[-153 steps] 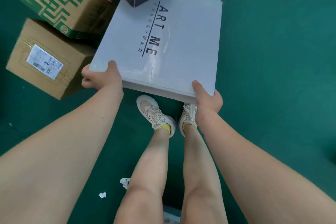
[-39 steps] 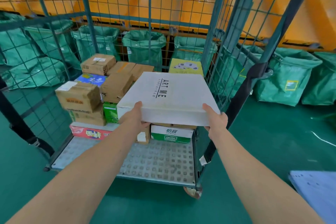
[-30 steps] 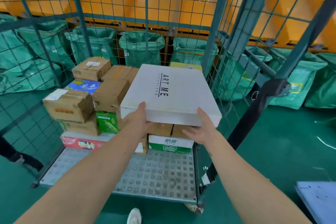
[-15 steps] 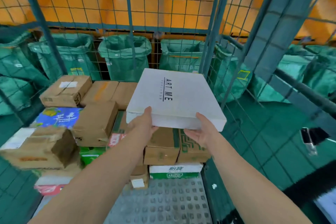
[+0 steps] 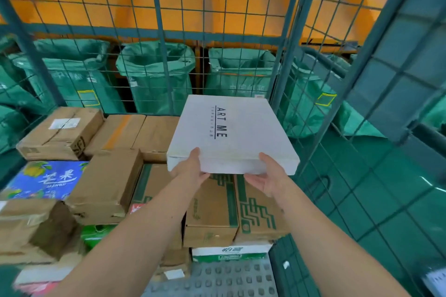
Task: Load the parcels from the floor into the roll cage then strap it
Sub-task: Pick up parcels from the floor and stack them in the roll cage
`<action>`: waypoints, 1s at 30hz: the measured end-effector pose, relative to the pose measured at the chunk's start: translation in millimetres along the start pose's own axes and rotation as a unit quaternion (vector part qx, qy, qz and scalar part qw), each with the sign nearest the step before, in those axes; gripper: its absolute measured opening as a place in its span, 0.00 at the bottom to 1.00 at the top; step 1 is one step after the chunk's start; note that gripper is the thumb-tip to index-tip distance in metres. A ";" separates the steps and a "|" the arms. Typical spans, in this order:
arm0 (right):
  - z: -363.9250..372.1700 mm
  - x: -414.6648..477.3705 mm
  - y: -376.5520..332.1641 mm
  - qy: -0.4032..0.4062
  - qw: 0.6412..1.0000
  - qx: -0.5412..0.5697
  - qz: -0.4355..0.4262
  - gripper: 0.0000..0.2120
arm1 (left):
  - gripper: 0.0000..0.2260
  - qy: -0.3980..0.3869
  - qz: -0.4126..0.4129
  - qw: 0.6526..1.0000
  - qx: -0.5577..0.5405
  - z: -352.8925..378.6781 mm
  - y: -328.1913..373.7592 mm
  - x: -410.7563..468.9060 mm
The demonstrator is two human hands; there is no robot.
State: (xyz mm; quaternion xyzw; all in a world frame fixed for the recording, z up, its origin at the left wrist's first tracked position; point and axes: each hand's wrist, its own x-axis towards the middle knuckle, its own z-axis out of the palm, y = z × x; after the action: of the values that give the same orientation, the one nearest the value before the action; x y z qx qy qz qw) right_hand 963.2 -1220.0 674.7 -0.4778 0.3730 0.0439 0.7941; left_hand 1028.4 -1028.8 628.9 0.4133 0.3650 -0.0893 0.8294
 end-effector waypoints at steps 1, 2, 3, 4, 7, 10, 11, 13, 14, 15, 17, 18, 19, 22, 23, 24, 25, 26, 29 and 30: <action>2.4 9.5 -6.7 0.001 1.000 -0.004 0.002 0.13 | 0.27 -0.001 -0.002 1.000 -0.005 8.1 1.3 8.8; 4.4 19.7 -13.7 0.003 1.000 -0.009 0.005 0.13 | 0.27 -0.008 -0.004 1.000 -0.005 16.5 2.0 18.3; 5.9 31.1 -20.4 0.005 1.000 -0.013 0.008 0.14 | 0.27 -0.012 -0.004 1.000 -0.003 25.4 2.8 27.6; 7.2 42.1 -26.8 0.005 1.000 -0.015 0.012 0.14 | 0.28 -0.011 -0.003 1.000 0.000 34.2 3.1 37.5; 11.5 77.1 -44.1 0.004 1.000 -0.016 0.024 0.14 | 0.29 -0.005 -0.002 1.000 0.016 60.2 0.5 67.0; 14.5 111.2 -58.6 0.001 0.999 -0.020 0.034 0.17 | 0.28 0.009 -0.006 1.000 0.014 83.0 -2.2 93.1; 15.1 122.5 -62.3 0.001 0.999 -0.019 0.037 0.17 | 0.29 0.013 -0.011 1.000 0.013 90.1 -2.2 100.4; 15.9 142.6 -67.4 0.003 0.999 -0.017 0.044 0.16 | 0.30 0.013 -0.015 1.000 0.018 102.4 -2.1 114.3; 15.5 151.6 -68.7 0.003 0.999 -0.015 0.051 0.16 | 0.30 0.012 -0.017 1.000 0.023 108.0 -3.2 123.1; 15.1 160.0 -69.4 0.004 0.998 -0.011 0.057 0.16 | 0.29 0.009 -0.021 0.999 0.030 112.7 -4.5 129.5; 12.5 175.9 -70.6 0.010 0.998 -0.007 0.060 0.15 | 0.29 0.003 -0.034 0.998 0.057 120.6 -9.4 138.5; 9.8 183.8 -70.9 0.015 0.998 -0.010 0.056 0.16 | 0.28 -0.007 -0.038 0.994 0.098 123.4 -11.9 139.4; 6.9 191.9 -71.1 0.021 0.998 -0.017 0.052 0.17 | 0.28 -0.024 -0.046 0.986 0.160 124.9 -15.1 139.9; -1.7 213.1 -69.1 0.050 0.997 -0.040 0.048 0.23 | 0.29 -0.063 -0.098 0.945 0.304 121.4 -24.6 140.1; -3.4 219.2 -67.7 0.060 0.996 -0.047 0.050 0.24 | 0.29 -0.065 -0.110 0.937 0.325 118.6 -26.6 141.0; -4.9 224.7 -66.8 0.068 0.995 -0.052 0.051 0.24 | 0.29 -0.064 -0.117 0.931 0.340 116.6 -26.9 141.0; -6.3 229.9 -65.9 0.076 0.994 -0.059 0.051 0.22 | 0.28 -0.061 -0.123 0.926 0.352 114.9 -27.4 141.6; -7.8 234.4 -65.4 0.083 0.993 -0.070 0.052 0.20 | 0.27 -0.060 -0.129 0.923 0.357 114.3 -28.5 142.3; -14.0 243.4 -61.9 0.100 0.985 -0.124 0.061 0.16 | 0.25 -0.053 -0.144 0.929 0.338 113.3 -36.2 144.6; -16.5 245.2 -60.3 0.104 0.983 -0.138 0.064 0.15 | 0.25 -0.048 -0.146 0.932 0.328 113.0 -38.7 145.3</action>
State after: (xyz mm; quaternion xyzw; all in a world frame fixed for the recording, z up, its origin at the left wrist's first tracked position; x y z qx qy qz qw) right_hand 1155.8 -1335.9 558.6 -0.5598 0.4738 0.0952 0.6731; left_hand 1175.3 -1116.2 550.5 0.6000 0.3315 -0.3437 0.6419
